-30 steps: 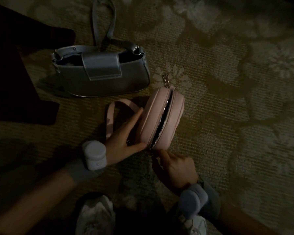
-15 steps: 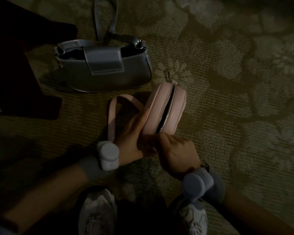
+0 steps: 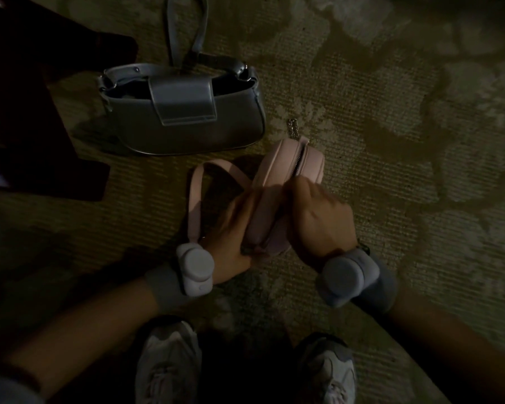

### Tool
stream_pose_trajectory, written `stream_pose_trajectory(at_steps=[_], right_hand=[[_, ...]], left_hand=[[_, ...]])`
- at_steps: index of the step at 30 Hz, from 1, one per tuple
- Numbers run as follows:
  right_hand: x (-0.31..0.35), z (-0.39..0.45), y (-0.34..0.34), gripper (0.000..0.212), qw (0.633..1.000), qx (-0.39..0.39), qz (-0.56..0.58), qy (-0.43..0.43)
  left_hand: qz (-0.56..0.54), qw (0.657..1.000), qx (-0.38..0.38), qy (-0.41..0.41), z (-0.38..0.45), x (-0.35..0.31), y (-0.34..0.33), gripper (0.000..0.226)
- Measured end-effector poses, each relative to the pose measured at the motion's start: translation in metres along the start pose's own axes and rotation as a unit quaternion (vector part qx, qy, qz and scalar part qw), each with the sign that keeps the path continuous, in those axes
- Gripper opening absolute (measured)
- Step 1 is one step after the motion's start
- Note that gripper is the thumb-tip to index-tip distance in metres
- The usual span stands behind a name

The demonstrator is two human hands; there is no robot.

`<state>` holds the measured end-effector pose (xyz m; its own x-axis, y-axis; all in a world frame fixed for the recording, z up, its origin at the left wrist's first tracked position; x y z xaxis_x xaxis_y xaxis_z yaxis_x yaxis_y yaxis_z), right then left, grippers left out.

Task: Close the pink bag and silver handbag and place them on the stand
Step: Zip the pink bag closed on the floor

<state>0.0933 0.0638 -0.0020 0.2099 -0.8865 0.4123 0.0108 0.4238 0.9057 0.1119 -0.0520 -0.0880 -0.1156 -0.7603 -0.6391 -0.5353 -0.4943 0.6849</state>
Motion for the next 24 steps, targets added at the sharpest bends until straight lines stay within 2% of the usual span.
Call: stream_pose_trajectory(at_steps=[5, 9, 12, 17, 21, 24], right_hand=[[-0.018, 0.024, -0.004, 0.025, 0.999, -0.020, -0.033, -0.035], [-0.036, 0.041, -0.001, 0.046, 0.992, 0.017, -0.042, -0.118], [-0.054, 0.057, -0.004, 0.032, 0.982, 0.048, -0.004, -0.184], [-0.076, 0.076, -0.014, 0.037, 0.956, 0.082, 0.058, -0.275], [-0.080, 0.087, -0.022, 0.040, 0.954, 0.122, 0.084, -0.261], [-0.091, 0.093, -0.027, 0.039, 0.945, 0.108, 0.106, -0.289]], left_hand=[[-0.020, 0.999, 0.011, -0.038, -0.007, -0.006, 0.007, 0.100], [-0.005, 0.998, 0.024, -0.050, -0.008, -0.009, 0.005, 0.105], [-0.005, 0.998, 0.025, -0.056, -0.010, -0.010, 0.006, 0.104], [-0.007, 0.998, 0.020, -0.053, -0.009, -0.006, 0.004, 0.109], [-0.010, 0.998, 0.018, -0.053, -0.008, -0.001, 0.004, 0.106], [-0.025, 0.998, 0.029, -0.056, -0.009, 0.000, 0.004, 0.105]])
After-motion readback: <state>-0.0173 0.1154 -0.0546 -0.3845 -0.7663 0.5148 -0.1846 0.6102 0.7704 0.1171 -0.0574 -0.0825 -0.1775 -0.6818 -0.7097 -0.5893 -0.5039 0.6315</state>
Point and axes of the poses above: each hand's wrist, its own z-axis towards the middle knuckle, its own y-axis out of the back of the hand, x = y × z, the point moved 6 cm from there along z, towards the middle knuckle, and after that the axes turned 10 degrees about z, right-handed, at the moved point
